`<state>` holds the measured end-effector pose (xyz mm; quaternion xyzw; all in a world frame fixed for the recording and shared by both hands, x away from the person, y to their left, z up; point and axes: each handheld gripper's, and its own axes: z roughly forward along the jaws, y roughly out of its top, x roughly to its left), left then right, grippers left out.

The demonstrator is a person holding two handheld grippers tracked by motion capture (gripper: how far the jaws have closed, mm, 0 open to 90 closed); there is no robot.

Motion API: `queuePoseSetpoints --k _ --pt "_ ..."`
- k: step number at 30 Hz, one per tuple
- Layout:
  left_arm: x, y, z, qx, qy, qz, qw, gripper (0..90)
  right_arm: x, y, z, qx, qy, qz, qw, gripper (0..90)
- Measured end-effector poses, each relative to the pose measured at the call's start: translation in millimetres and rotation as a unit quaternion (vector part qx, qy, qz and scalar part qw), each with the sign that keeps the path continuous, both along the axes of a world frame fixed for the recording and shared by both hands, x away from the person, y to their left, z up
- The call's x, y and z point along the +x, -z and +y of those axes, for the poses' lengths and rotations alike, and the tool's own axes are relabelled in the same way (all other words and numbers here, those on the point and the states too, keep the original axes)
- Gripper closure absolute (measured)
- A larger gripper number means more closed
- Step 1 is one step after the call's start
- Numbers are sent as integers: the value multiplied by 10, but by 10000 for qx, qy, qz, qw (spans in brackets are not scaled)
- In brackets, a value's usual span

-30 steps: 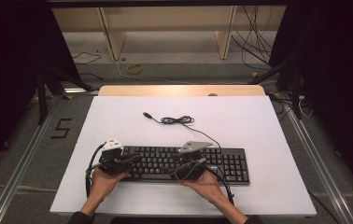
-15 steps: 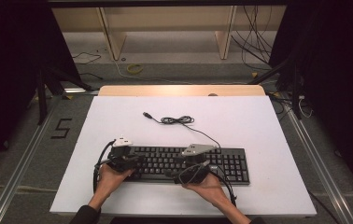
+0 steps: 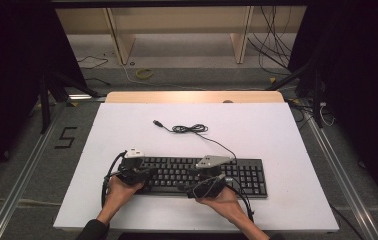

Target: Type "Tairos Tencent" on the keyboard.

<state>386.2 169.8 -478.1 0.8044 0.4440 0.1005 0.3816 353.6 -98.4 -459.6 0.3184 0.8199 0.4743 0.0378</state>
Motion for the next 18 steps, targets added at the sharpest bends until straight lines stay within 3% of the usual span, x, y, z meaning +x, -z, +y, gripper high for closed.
queuePoseSetpoints --k 8,18 --pt "-11 -28 17 -32 -36 -28 10000 887 8 2 -2 1 22 -8 10000 329" --pt "-65 -113 87 -211 -76 -85 9997 775 16 3 12 8 26 -9 10000 333"
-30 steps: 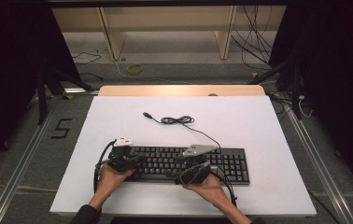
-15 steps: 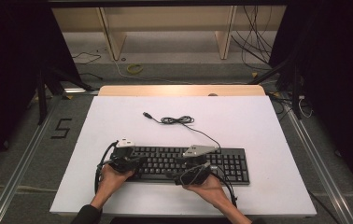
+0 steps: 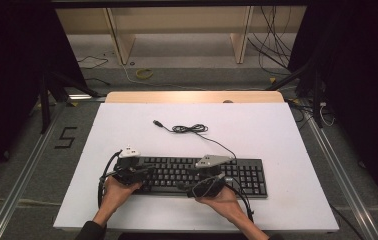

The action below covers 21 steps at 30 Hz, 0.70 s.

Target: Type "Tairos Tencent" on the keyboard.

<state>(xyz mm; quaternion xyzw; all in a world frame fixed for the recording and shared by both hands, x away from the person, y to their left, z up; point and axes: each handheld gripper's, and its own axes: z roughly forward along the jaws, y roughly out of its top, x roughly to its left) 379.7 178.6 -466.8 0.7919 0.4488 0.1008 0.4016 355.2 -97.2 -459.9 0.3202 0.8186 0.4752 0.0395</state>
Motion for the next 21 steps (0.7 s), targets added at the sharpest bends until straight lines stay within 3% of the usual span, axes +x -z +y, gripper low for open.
queuePoseSetpoints --k 10,15,21 --pt "-62 -26 73 -182 -41 7 9998 609 3 -6 59 -19 -77 -27 10000 427" --pt "-109 -52 100 -297 -49 -28 9995 512 13 3 92 -108 -80 -34 9999 531" --pt "-158 -64 121 -432 -64 -103 9990 459 31 22 133 -191 -113 -8 9998 652"
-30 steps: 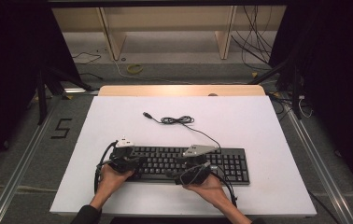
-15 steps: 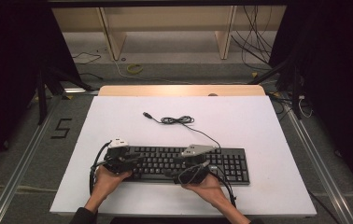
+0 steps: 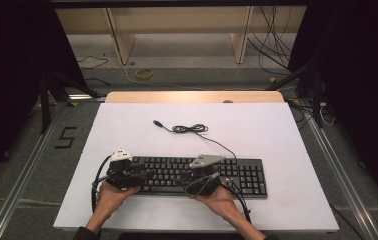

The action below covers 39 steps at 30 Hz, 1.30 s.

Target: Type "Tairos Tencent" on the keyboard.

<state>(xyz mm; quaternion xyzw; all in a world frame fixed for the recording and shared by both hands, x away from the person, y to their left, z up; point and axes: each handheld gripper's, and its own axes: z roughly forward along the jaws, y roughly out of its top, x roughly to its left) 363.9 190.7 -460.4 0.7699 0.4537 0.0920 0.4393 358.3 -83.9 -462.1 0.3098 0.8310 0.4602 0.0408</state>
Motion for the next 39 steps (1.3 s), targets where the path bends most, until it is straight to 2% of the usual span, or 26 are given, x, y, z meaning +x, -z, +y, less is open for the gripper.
queuePoseSetpoints --k 5,16,28,39 --pt "-31 1 13 -12 5 -82 10000 420 14 23 45 -85 -41 25 10000 737" --pt "-130 -21 91 -228 -71 -237 9994 369 60 75 108 -262 -52 76 9996 869" --pt "-199 3 114 -251 -74 -234 9994 342 100 124 140 -386 3 138 9992 900" --pt "-240 11 142 -300 -99 -326 9990 318 115 155 178 -507 -7 156 9986 900"
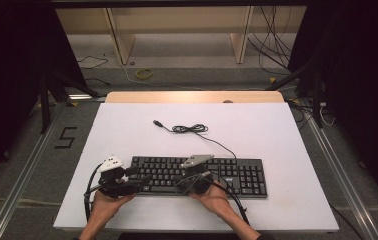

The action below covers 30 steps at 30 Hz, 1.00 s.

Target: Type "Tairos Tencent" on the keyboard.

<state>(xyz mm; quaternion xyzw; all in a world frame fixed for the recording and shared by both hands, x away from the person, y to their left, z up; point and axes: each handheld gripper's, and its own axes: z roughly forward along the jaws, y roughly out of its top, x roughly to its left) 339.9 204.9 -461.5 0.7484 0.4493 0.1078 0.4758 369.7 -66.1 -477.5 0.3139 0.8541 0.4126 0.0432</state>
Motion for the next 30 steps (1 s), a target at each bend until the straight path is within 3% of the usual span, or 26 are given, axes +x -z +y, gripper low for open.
queuePoseSetpoints --k 11,21,25,30 --pt "-7 9 12 -10 -35 -18 10000 319 -4 44 70 -191 -17 -19 9998 900" --pt "-4 23 7 18 -15 -4 10000 320 -19 52 81 -178 80 -14 9998 900" --pt "1 29 5 9 -22 -9 10000 320 -12 45 64 -106 103 47 9999 876" --pt "1 32 6 9 -18 -6 10000 321 -4 -19 5 167 167 71 9997 847"
